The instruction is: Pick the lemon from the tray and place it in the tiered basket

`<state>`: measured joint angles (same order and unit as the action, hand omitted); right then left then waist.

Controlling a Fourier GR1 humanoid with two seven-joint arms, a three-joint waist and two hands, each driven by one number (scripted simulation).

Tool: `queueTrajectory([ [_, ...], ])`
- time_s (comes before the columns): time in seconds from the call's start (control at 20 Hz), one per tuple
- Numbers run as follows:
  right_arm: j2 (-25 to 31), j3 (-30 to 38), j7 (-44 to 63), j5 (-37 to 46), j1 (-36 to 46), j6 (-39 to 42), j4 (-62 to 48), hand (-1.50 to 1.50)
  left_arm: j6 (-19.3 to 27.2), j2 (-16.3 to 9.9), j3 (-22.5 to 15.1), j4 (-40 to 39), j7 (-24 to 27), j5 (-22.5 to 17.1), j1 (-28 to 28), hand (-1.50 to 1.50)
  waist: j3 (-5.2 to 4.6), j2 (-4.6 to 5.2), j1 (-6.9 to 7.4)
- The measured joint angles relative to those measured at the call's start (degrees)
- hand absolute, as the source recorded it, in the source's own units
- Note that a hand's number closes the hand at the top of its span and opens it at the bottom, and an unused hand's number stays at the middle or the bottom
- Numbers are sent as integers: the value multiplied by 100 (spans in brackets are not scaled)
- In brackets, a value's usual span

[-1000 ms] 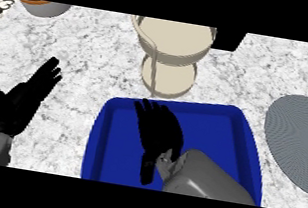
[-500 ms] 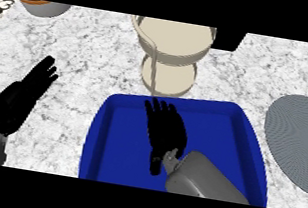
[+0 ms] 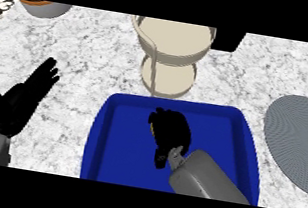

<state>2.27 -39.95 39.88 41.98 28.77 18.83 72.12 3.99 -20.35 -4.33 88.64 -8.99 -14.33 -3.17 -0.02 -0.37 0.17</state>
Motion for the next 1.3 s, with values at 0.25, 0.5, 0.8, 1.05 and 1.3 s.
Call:
queueTrajectory([
  [0.25, 16, -34, -422, 292, 92, 121, -251, 150, -11, 71, 30, 95, -216, 75, -106, 0, 3, -30, 15],
  [0.5, -22, -101, -734, 776, 69, 35, -301, 150, -156, 148, 184, -124, -128, 129, -171, 0, 1, -29, 4],
  [0.8, 1740, 800, -2107, 656, -134, -582, -224, 150, -200, 119, 278, -30, -56, 134, -3, 0, 20, -9, -69],
  [1.05, 3114, 1902, -3495, 369, -237, -1578, -656, 150, -276, 70, 325, 13, -50, 92, 50, 0, 25, 49, -78],
  [1.3, 3336, 3005, -4604, -547, -237, -2369, -714, 150, -230, 130, 289, 64, -59, 144, 76, 0, 24, 42, -87],
])
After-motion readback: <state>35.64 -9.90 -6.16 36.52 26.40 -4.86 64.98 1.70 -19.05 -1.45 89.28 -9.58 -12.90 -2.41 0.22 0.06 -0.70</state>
